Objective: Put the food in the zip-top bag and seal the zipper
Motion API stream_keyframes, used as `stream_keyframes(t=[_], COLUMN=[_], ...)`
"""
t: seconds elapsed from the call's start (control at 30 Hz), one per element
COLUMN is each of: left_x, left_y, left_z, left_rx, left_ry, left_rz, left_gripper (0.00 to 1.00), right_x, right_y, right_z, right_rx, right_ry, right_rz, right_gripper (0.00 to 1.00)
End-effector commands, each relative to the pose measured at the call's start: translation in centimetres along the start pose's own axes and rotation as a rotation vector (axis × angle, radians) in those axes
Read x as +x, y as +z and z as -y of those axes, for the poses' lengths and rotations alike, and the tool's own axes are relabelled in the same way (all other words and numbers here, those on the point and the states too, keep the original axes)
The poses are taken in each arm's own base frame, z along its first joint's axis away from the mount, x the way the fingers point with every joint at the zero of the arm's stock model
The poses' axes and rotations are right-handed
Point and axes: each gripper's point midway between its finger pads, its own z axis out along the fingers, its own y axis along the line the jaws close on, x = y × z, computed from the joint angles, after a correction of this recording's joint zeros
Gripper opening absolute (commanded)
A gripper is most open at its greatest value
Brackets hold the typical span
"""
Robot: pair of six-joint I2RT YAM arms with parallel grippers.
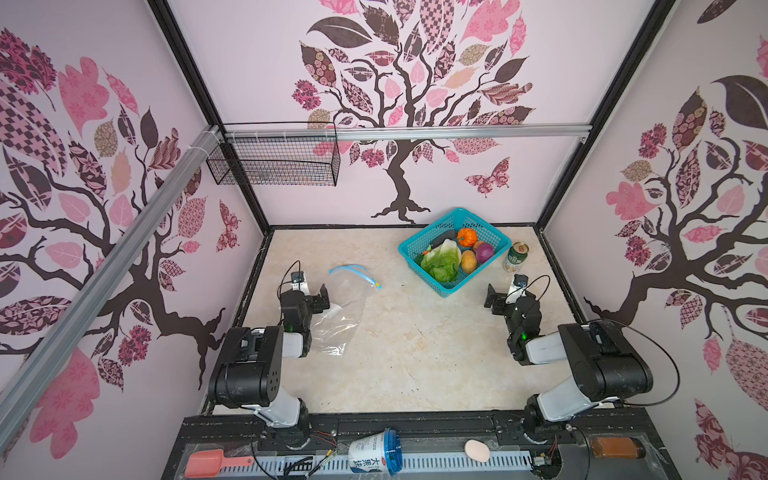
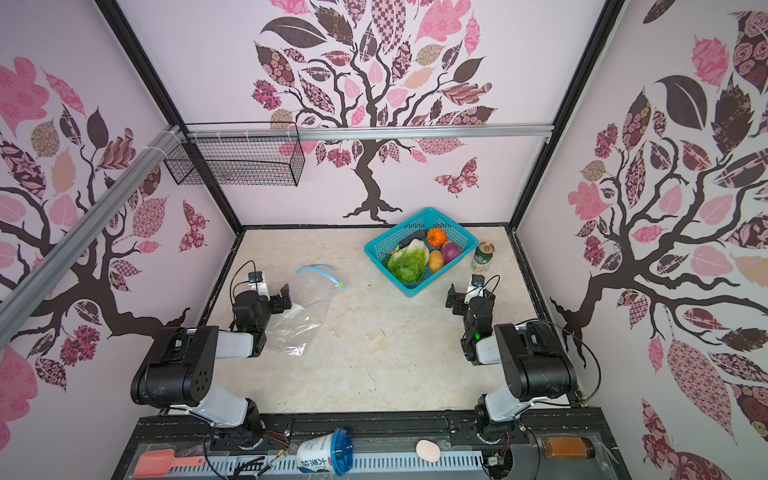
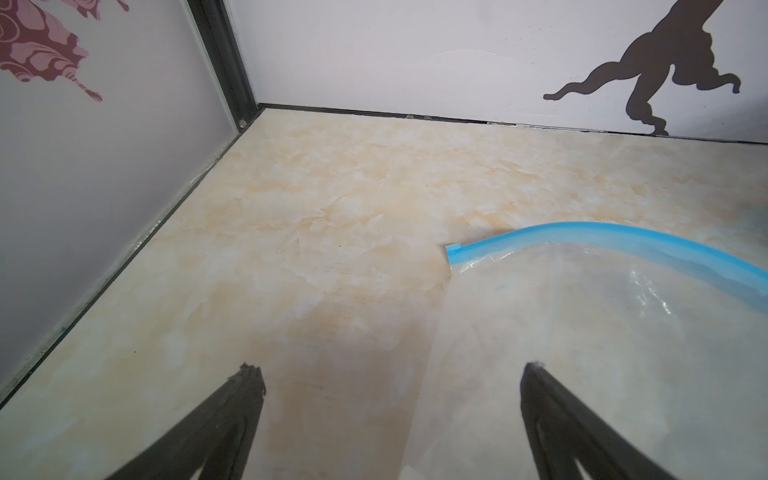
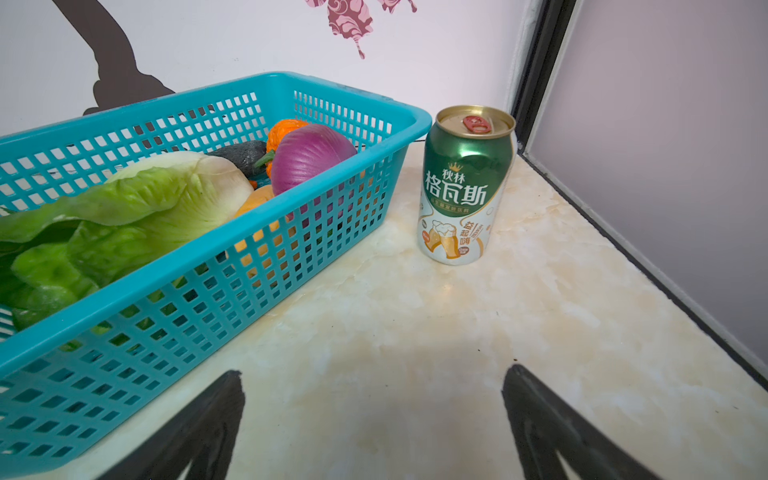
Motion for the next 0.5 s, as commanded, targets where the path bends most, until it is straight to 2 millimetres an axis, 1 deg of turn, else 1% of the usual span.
stream_keyframes(t=[0.0,0.2,0.27,0.37,0.47], left_x=[-0.6,-0.7,-1.4,-2.4,-3.2], left_y=[-0.1,-0.2,-0.3,-1.0,-1.4], left_z=[0.0,0.0,-0.7,-0.9,-1.0], left_rx=[-0.006,-0.01,-0.054,-0.072,-0.078], left_ry=[0.01,0.013,-0.001,0.001,-0.01], left_rz=[0.017,0.023,0.038,-0.001,-0.019], left_gripper=[0.99,0.99,0.99,0.99,0.99], right_x=[-0.8,-0.9,-1.0,-2.4,-3.1], right_y=[0.4,0.1,-0.2,-0.8,-0.5], right_z=[0.0,0.0,0.1,1.0,1.8], right_rx=[-0.003,-0.005,-0.004,0.047,0.103], right_ry=[0.016,0.014,0.015,0.044,0.06], right_rz=[0.015,0.025,0.038,0.091,0.045], right_gripper=[1.0,0.99,1.0,1.0,1.0])
